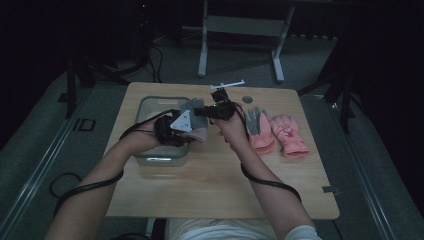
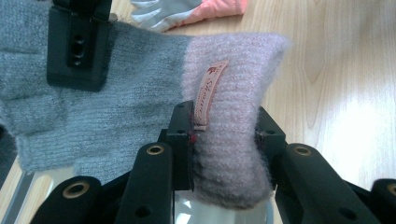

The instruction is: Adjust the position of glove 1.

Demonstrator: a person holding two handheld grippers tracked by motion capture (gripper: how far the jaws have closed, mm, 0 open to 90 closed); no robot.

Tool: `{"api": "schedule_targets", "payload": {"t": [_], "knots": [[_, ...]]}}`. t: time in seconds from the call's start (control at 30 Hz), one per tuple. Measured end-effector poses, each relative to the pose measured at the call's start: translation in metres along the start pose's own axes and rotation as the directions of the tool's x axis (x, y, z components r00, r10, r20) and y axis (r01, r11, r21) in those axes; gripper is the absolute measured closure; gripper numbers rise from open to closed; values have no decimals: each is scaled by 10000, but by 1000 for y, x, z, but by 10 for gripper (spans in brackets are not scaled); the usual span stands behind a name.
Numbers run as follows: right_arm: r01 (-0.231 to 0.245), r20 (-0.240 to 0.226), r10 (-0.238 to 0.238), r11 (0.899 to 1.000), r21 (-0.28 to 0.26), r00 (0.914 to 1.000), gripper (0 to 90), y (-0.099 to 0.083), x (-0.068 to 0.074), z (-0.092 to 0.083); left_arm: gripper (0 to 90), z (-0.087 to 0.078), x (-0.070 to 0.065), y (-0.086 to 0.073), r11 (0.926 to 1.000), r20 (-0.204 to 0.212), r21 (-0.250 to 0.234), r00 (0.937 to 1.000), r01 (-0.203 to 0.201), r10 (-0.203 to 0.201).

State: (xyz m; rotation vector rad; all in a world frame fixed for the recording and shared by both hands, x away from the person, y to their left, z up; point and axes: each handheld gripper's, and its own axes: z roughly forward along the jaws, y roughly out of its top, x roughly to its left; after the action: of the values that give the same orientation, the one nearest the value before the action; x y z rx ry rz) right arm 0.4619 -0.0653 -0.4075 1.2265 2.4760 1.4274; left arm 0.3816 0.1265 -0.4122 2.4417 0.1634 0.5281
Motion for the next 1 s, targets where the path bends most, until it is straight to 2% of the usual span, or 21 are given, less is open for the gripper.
{"api": "schedule_targets", "payload": {"t": [0.03,0.07,0.2,0.33,0.4,0.5,0.7,0.83,1.0], "knots": [[19,-11,-19,10000,-48,10000,749,2,2,3,666,0,0,0,10000,0,0,10000,0,0],[-11,-42,11,10000,-46,10000,749,4,4,7,666,-3,5,-7,9996,-33,237,9999,149,-148],[-24,-82,23,10000,-72,10000,749,10,10,26,665,-4,11,-17,9969,-218,747,9995,232,-216],[-87,-95,87,10000,42,9999,749,11,12,39,665,-5,14,-27,9954,-218,934,9996,200,-181],[82,-158,-79,9998,199,9998,749,11,16,53,666,-7,15,-41,9933,-174,1143,9998,152,-133],[87,-301,-76,9993,362,9995,749,10,20,69,665,-7,19,-54,9882,-22,1453,9988,479,-481],[-52,-96,60,9968,793,9999,750,4,21,102,666,9,23,-78,9775,109,2012,9977,631,-667],[-71,98,61,9942,1073,9999,748,-3,18,116,666,19,23,-92,9773,193,2080,9989,389,-438],[-181,432,117,9883,1514,9990,746,-6,12,132,667,36,27,-98,9698,375,2435,9990,153,-252]]}}
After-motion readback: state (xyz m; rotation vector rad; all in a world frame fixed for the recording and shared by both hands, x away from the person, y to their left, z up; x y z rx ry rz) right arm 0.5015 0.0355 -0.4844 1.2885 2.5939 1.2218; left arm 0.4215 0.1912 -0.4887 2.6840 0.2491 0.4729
